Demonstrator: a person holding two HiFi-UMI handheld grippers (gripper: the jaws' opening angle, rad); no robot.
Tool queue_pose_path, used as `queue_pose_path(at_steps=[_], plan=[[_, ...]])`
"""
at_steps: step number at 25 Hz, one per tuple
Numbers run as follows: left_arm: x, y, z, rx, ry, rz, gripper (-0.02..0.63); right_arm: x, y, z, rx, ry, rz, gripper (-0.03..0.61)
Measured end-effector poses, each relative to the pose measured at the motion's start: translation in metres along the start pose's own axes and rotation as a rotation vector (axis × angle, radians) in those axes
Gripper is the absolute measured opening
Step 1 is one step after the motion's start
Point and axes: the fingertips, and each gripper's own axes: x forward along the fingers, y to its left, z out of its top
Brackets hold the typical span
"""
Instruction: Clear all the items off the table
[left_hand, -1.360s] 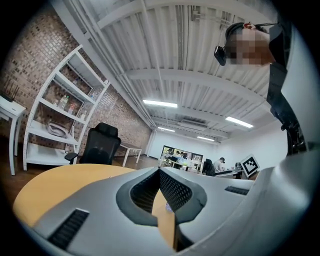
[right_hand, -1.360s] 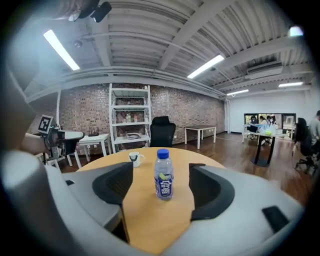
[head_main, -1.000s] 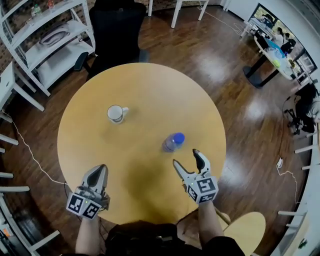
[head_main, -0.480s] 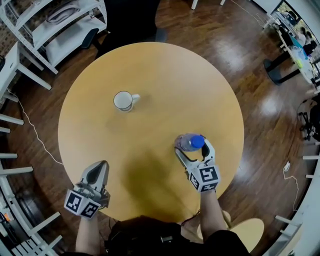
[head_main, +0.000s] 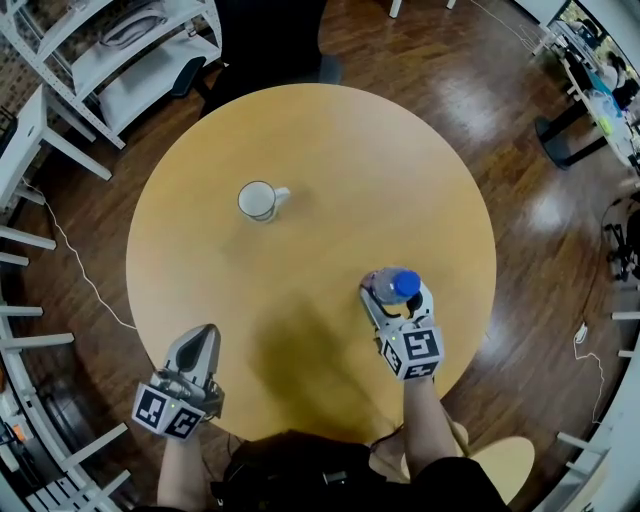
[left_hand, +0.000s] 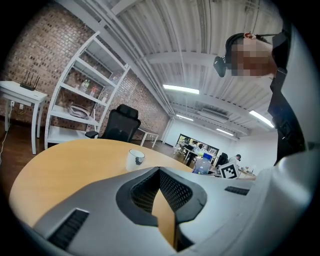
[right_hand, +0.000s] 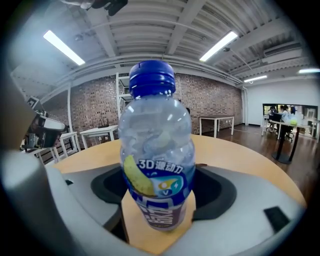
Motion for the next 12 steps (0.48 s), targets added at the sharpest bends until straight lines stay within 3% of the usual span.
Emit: queue_pose_path(at_steps=[7,12], plan=[[-0.022,-0.005,0.036,0.082,-0.055,-0.027,0.0,-0.032,0.024,0.023,-0.01,-0.02,0.01,0.379],[-0.043,-0.014,0.078,0.189,-0.134,-0.059,0.0,-0.066,0.038,0.071,-0.039,-0.103,-0.018,0.379]])
